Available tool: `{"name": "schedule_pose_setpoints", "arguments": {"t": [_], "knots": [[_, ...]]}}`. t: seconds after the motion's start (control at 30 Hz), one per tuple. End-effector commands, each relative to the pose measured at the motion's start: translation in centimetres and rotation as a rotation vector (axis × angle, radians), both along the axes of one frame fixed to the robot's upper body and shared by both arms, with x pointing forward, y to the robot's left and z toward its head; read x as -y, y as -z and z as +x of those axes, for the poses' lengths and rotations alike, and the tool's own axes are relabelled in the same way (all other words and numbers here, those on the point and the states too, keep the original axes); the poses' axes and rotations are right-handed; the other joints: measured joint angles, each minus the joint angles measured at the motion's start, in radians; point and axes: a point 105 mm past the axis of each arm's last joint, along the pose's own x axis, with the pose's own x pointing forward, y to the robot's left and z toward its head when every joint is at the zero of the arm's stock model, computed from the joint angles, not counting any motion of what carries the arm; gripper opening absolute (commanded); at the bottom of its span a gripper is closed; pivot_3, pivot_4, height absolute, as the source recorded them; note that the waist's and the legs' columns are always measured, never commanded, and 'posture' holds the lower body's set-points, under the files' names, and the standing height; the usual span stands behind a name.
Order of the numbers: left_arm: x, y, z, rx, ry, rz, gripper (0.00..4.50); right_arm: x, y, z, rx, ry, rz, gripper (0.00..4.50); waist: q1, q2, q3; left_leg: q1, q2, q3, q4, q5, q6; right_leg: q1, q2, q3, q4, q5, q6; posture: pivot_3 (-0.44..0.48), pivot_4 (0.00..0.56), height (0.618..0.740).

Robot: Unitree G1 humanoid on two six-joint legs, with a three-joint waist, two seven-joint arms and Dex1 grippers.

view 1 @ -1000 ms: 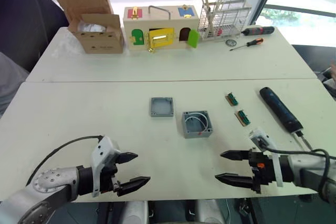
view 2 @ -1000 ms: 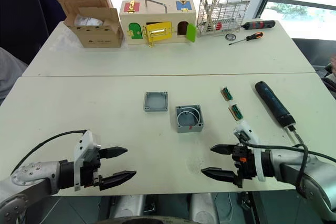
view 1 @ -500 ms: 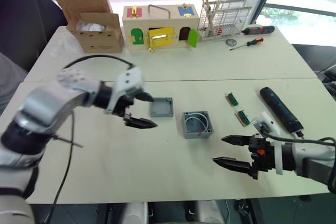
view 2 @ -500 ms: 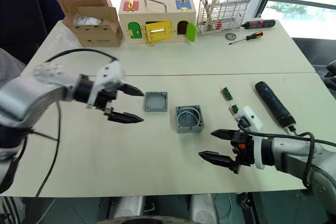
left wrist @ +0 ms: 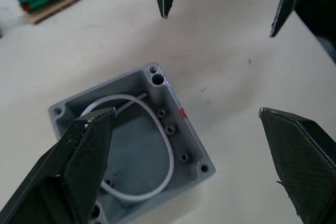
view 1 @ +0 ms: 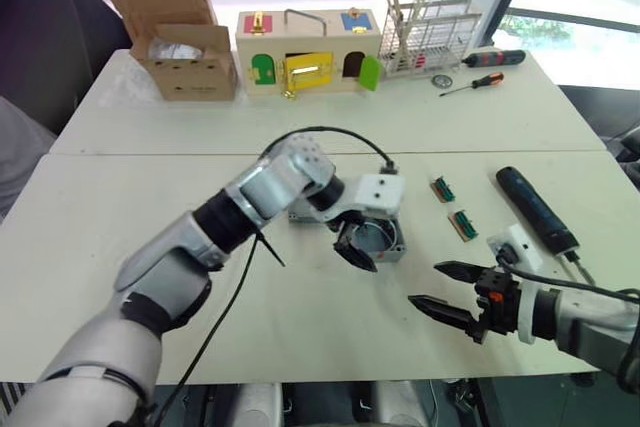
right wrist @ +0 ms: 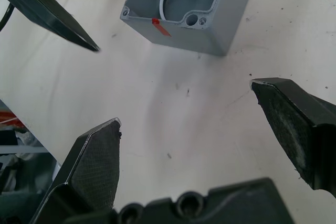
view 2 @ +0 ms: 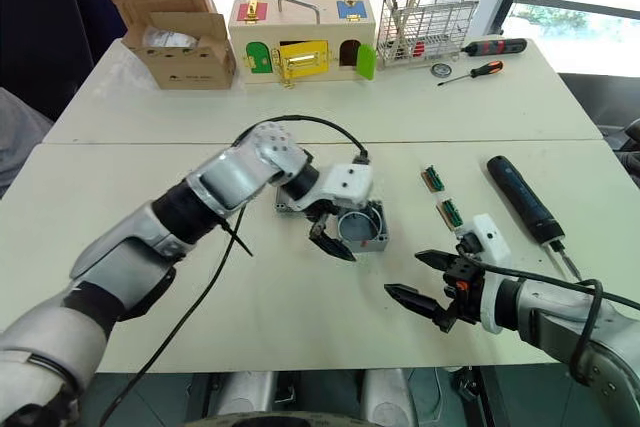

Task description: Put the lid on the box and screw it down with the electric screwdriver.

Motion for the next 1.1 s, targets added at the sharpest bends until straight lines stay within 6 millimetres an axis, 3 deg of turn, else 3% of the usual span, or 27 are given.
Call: {"name": "schedule_pose_setpoints", "arguments": {"t": [0.03,0.3,0.33,0.43,0.63,0.87,1.1], "knots": [[0.2,0.2,0.2,0.05,0.024,0.038,4.5,-0.3,-1.0,0.0,0.065,0.001,0.003,4.46,0.001,0.0,0.0,0.0,0.0,0.0,0.0,0.0,0.0,0.0,0.0,0.0,0.0,0.0,0.0,0.0,0.15,0.728],[1.0,1.2,0.1,0.043,0.027,0.057,4.5,-0.5,-1.0,0.2,0.089,0.032,0.012,4.46,0.012,0.0,0.0,0.0,0.0,0.0,0.001,0.0,0.001,0.0,0.0,0.0,0.0,0.0,0.0,0.0,0.15,0.728],[1.1,1.3,-0.1,0.036,0.03,0.056,4.25,-0.5,-1.0,0.3,0.092,0.036,0.011,4.49,0.011,0.0,0.0,0.0,0.0,0.0,0.001,0.0,0.001,0.0,0.0,0.0,0.0,0.0,0.0,0.0,0.15,0.728],[1.3,1.8,-0.2,0.033,0.033,0.061,3.16,-0.5,-0.9,0.4,0.098,0.045,0.009,4.5,0.011,0.0,0.0,0.0,0.0,0.0,0.001,0.0,0.001,0.0,0.0,0.0,0.0,0.0,0.0,0.0,0.15,0.728],[1.2,2.3,-0.1,0.052,0.047,0.08,0.03,-0.7,-0.9,0.4,0.107,0.053,0.015,4.5,0.013,0.0,0.0,0.0,0.0,0.0,0.001,0.0,0.001,0.0,0.0,0.0,0.0,0.0,0.0,0.0,0.15,0.728],[1.2,1.2,0.4,0.119,0.124,0.055,0.03,-0.7,-0.7,0.4,0.111,0.066,0.023,4.5,0.012,0.0,0.0,0.0,0.0,-0.001,0.001,-0.001,0.001,0.0,0.0,0.0,0.0,0.0,0.0,0.0,0.15,0.728],[-0.2,-1.2,1.7,0.197,0.357,0.031,0.03,-1.1,-0.3,0.3,0.11,0.076,0.035,4.5,0.012,0.0,0.0,-0.001,0.0,0.0,0.001,-0.001,0.001,0.0,0.0,0.0,0.0,0.0,0.0,0.0,0.15,0.728]]}}
